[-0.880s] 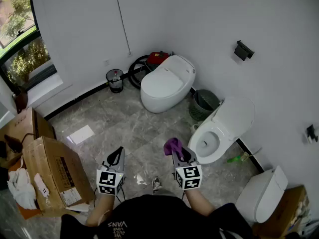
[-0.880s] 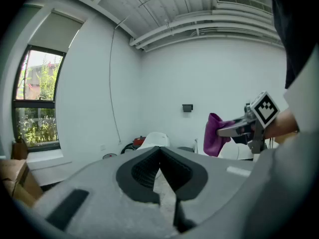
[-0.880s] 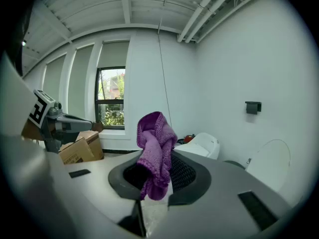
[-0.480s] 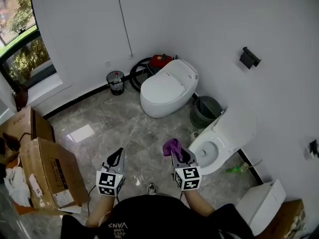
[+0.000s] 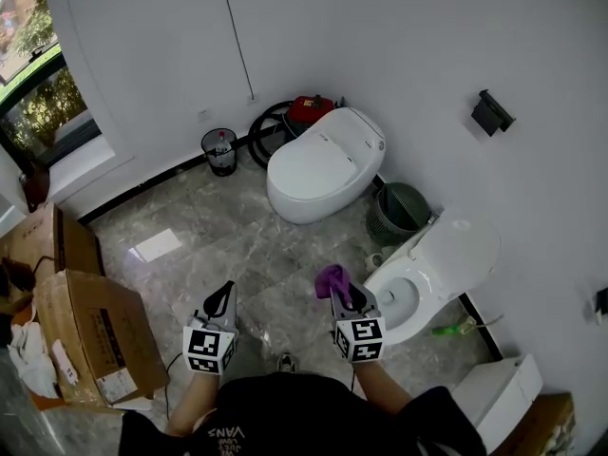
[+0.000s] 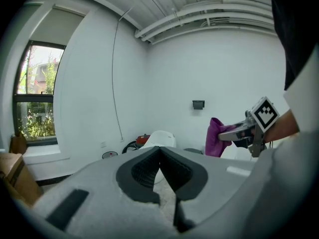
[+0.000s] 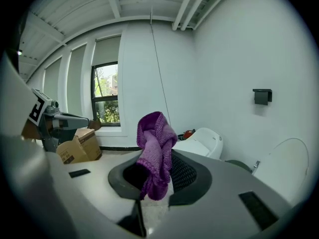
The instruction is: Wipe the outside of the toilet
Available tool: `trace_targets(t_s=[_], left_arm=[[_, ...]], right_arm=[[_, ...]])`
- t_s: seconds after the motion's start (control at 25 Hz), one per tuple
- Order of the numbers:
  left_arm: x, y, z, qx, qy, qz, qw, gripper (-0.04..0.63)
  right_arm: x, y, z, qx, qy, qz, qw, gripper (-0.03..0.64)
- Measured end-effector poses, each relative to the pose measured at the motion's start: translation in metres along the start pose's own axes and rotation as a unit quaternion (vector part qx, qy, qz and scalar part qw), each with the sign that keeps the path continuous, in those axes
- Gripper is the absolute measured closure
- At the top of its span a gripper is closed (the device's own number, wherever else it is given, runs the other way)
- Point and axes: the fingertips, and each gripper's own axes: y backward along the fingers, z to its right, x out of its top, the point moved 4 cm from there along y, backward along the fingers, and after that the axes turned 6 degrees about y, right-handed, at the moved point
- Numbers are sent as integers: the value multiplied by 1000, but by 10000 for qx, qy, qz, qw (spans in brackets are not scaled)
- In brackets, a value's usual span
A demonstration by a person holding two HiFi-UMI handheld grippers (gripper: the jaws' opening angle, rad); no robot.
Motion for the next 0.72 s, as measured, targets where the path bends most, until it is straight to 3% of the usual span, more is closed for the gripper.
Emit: trace_targets(t_s=[0.24, 0.6, 0.72], left_arm=[[17, -60, -41, -405, 23, -153, 9991, 592], [70, -152, -134, -1152, -525, -374, 9912, 592], [80, -176, -165, -1284, -537, -426, 9893, 592]], right_arm=[[17, -51, 9, -352, -194, -86, 9992, 532], [65, -137, 8, -1076, -500, -162, 9928, 532], [79, -161, 2, -1296, -590, -151, 9897, 532]])
